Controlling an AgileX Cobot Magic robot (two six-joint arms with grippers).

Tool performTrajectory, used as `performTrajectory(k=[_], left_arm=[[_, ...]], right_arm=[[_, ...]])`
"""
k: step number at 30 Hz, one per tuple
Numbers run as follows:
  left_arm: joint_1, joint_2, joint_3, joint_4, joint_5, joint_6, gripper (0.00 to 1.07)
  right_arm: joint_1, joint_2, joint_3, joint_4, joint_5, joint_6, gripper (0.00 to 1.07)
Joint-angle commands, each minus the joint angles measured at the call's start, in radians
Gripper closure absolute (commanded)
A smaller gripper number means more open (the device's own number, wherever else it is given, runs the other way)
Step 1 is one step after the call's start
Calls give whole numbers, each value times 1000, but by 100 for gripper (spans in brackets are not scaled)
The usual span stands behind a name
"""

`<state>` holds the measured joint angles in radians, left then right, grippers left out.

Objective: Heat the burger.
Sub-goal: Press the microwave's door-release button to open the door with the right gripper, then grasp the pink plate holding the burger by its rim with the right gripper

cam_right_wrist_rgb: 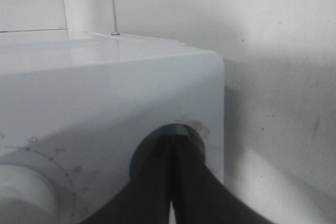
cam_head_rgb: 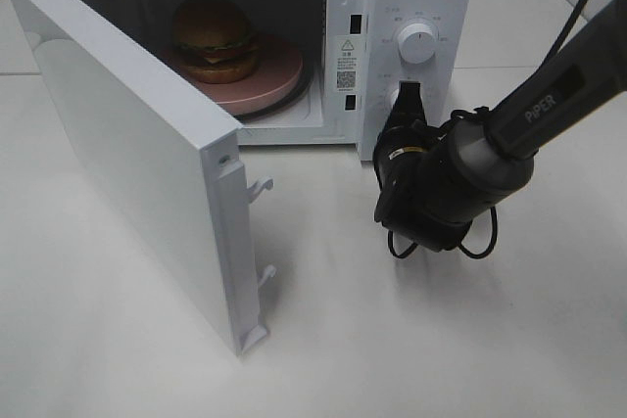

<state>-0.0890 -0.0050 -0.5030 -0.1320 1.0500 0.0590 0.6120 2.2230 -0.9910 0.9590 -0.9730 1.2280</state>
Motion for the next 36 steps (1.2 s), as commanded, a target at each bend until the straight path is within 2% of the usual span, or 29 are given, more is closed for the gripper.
performTrajectory(k=[1,9,14,20,24,29,36], left_arm=[[2,-19,3,-1,-14,-7,6],[2,-19,3,-1,-14,-7,6],[2,-19,3,-1,-14,-7,6],[2,-19,3,-1,-14,-7,6],[2,-19,3,-1,-14,-7,6],[2,-19,3,-1,-14,-7,6],[2,-19,3,-1,-14,-7,6]], right_arm=[[-38,-7,-67,-121,-120,1,107],[-38,-61,3,-119,-58,1,107],[-35,-105,65,-172,75,0,107],[-35,-141,102,-172,157,-18,107],[-35,-191,135,-163,281,-95,107],[-35,-233,168,-163,313,-141,107],[-35,-349,241,-166,421,-334,107]])
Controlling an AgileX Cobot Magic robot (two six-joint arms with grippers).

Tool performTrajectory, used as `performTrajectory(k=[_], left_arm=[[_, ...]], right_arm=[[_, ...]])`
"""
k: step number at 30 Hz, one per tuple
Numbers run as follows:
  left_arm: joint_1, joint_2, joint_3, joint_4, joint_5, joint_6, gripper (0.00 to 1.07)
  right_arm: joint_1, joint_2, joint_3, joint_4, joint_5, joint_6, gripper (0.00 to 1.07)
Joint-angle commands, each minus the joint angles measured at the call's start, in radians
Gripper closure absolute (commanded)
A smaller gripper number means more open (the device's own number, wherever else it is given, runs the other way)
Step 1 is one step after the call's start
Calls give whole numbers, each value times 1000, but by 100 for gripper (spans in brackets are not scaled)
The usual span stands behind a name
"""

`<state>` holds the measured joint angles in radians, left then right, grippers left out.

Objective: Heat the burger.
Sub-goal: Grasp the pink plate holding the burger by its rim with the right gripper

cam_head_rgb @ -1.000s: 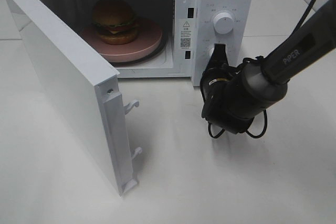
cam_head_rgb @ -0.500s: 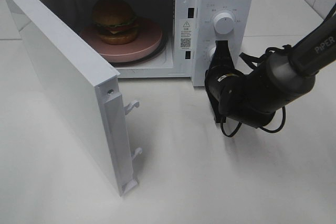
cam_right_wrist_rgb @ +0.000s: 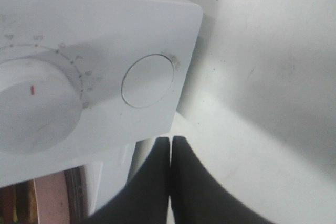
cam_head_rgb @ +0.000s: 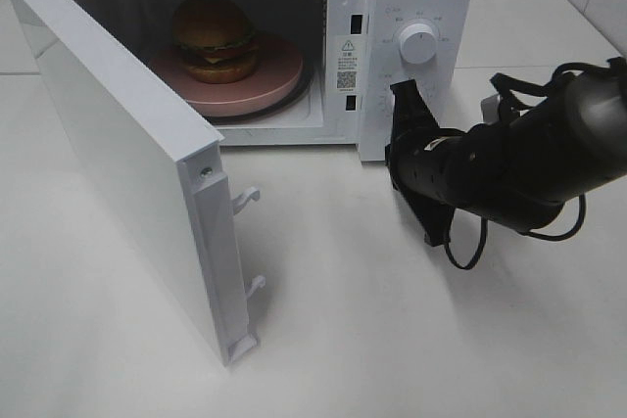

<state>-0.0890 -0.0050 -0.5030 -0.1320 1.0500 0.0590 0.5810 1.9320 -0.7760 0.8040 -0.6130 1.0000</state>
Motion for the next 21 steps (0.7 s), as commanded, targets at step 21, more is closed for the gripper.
performTrajectory(k=[21], left_arm=[[2,-19,3,-1,-14,-7,6]], right_arm=[[-14,-312,51,-18,636,-981,107]])
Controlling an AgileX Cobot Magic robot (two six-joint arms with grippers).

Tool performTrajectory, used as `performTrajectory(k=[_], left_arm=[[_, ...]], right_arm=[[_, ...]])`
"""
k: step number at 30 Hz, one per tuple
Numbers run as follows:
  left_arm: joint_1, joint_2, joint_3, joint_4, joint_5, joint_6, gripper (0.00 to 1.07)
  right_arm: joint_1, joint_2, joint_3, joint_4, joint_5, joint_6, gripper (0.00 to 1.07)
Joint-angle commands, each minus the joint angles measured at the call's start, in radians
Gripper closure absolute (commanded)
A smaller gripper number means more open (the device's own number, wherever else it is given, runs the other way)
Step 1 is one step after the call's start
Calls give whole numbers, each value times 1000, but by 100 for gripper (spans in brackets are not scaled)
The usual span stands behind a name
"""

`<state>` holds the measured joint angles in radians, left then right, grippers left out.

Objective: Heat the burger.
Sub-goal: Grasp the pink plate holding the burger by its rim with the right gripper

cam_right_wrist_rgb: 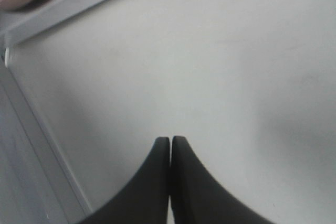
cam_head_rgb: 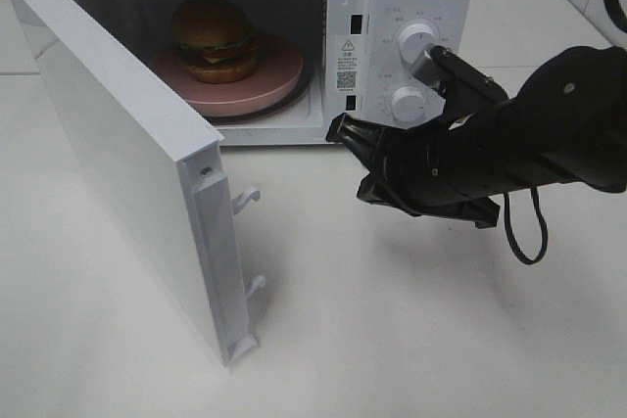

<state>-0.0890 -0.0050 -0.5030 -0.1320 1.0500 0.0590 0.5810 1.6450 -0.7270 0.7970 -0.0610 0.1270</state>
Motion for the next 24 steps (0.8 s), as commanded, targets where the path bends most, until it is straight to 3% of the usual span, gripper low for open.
performTrajectory(k=[1,8,13,24], left_arm=[[2,-19,3,-1,-14,-7,6],[2,-19,3,-1,-14,-7,6],[2,-19,3,-1,-14,-7,6],[2,-19,3,-1,-14,-7,6]], right_arm=[[-24,-36,2,-13,143,-161,107],[-43,-59,-2,-94,298,-321,107],[-43,-61,-73,-252,549,-527,106],[-43,-61,-183,-438,828,-736,106]])
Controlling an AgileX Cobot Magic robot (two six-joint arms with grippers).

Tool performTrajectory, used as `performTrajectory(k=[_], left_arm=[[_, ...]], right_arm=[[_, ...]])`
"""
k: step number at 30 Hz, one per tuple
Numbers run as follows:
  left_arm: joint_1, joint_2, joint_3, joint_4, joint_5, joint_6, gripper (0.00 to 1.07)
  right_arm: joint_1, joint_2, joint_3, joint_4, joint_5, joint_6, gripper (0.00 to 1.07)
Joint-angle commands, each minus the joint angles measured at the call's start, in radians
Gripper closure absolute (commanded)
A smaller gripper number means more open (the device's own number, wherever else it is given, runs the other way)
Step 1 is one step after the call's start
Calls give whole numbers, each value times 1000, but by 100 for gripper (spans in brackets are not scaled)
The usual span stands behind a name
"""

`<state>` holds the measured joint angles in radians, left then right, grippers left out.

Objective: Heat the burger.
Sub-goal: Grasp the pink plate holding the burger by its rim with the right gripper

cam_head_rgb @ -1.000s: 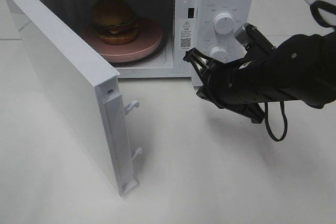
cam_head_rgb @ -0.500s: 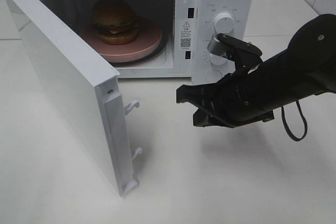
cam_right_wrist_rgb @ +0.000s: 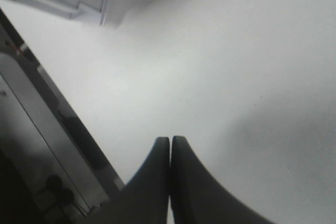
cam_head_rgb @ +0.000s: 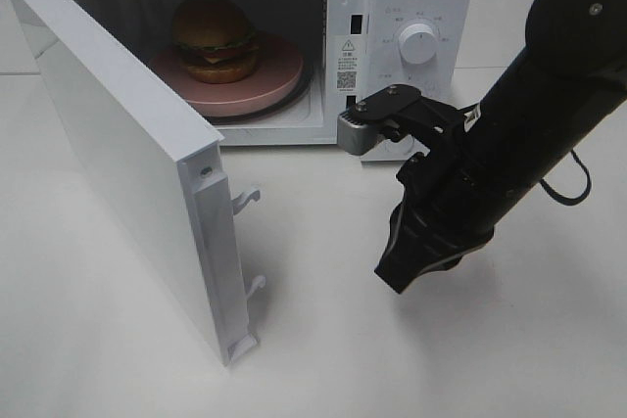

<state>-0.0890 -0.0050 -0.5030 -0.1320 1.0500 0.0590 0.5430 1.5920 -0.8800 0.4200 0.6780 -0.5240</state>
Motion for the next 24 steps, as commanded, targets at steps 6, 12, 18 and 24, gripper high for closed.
performTrajectory(k=[6,12,18,24], left_arm=[[2,-19,3,-1,-14,-7,6],[2,-19,3,-1,-14,-7,6],[2,-19,3,-1,-14,-7,6],[2,-19,3,-1,-14,-7,6]], right_arm=[[-5,-8,-107,-172,167,-237,105],[-5,-8,-154,-259,163,-456,103],[-5,-8,-213,-312,163,-814,99],[-5,-8,-229,-323,126,-971,90]])
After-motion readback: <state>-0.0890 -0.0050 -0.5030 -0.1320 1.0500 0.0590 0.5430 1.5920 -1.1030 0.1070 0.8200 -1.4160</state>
